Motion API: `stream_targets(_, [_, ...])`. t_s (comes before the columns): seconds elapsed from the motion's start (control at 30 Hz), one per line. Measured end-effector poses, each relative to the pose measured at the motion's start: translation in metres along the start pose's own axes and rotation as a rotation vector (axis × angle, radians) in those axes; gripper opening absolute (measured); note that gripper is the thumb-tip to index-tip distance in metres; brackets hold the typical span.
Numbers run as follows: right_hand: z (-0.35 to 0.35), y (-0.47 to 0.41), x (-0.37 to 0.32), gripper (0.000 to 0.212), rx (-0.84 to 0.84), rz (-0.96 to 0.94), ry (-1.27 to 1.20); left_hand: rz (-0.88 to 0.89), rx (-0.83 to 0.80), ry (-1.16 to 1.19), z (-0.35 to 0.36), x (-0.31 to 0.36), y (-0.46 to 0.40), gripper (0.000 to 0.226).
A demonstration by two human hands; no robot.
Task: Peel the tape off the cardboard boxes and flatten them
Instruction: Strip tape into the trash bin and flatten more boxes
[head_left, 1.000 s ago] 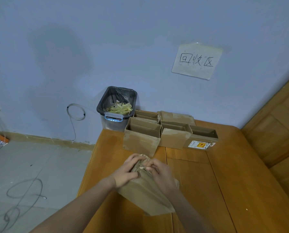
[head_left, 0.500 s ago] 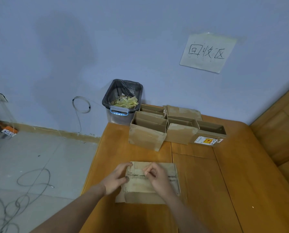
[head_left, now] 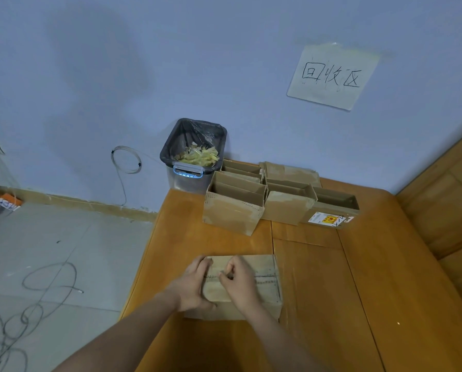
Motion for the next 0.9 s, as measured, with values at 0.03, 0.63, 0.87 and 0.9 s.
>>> stream_targets(0.03, [0.002,0.001,0.0,0.035,0.003,-0.009,0.011,0.013,0.031,-0.008,-0.001,-0.001,0.0,0.116])
stream_targets(0.63, [0.028,0.007,0.001,0.026,-0.04,0.07,-0.146,0.034,0.067,-0.078,-0.014,-0.022,0.006,0.11])
stream_targets(0.87, [0.008,0.001,0.014,0.021,0.042,0.038,-0.002,0.0,-0.053,-0.123,0.005,-0.003,-0.01,0.111])
stream_targets(0.9, [0.009,0.001,0.011,0.024,0.05,-0.027,0.088,-0.005,-0.063,-0.133,0.006,-0.002,-0.011,0.111])
Point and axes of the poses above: each hand's wrist, its own y-axis away from the middle knuckle, its own z-axis out of the palm, x = y × z, the point moved 6 cm from there along -y, towards the middle knuckle, and after that the axes turned 14 degrees about x, right-handed, at the moved point
